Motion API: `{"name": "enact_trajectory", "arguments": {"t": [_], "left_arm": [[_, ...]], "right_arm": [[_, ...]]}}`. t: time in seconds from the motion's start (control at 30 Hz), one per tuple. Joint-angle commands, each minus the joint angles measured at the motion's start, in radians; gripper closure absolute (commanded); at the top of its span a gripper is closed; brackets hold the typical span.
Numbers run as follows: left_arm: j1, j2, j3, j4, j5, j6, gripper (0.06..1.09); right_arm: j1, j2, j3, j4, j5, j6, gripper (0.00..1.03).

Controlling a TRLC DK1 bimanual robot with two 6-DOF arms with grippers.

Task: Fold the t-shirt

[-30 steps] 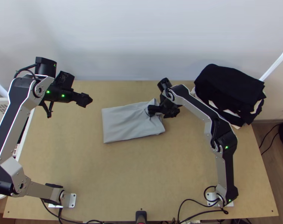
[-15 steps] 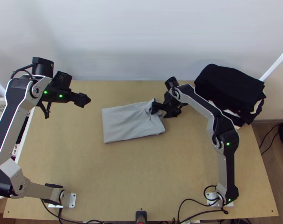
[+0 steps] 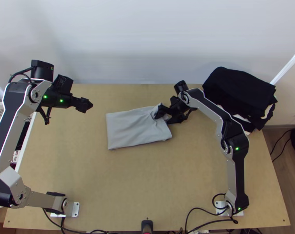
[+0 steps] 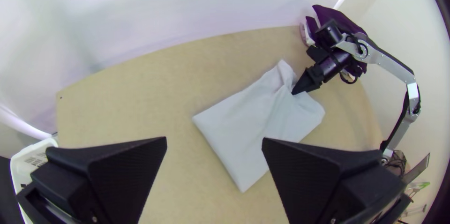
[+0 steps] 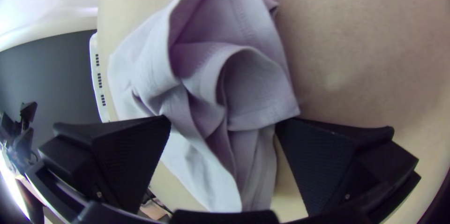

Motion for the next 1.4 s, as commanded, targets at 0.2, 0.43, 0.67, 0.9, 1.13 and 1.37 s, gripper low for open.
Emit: {"name": "enact_trajectory", "arguments": {"t": [0.2,0.43,0.67,0.9,1.13,1.37], "left_arm": [[0.015,-0.035,0.008,-0.033,-0.006,0.021,0.1],[0.032,-0.048,0.008,-0.045,-0.006,0.026,0.1],[0.044,-0.063,-0.012,-0.047,-0.006,0.03,0.1],[0.041,-0.06,-0.005,-0.041,-0.004,0.032,0.1],[0.036,-0.063,0.001,-0.041,-0.004,0.03,0.1],[0.038,-0.077,-0.014,-0.042,-0.004,0.032,0.1]], "right_arm": [[0.164,0.117,0.057,0.02,-0.015,0.006,0.04],[0.206,0.094,0.103,0.032,-0.015,0.025,0.65],[0.132,-0.144,0.042,0.124,-0.043,0.087,1.0],[0.02,-0.343,0.114,0.126,-0.064,0.156,1.0],[-0.149,-0.419,0.177,0.224,-0.067,0.192,1.0],[-0.342,-0.408,0.313,0.366,-0.161,0.293,1.0]]}}
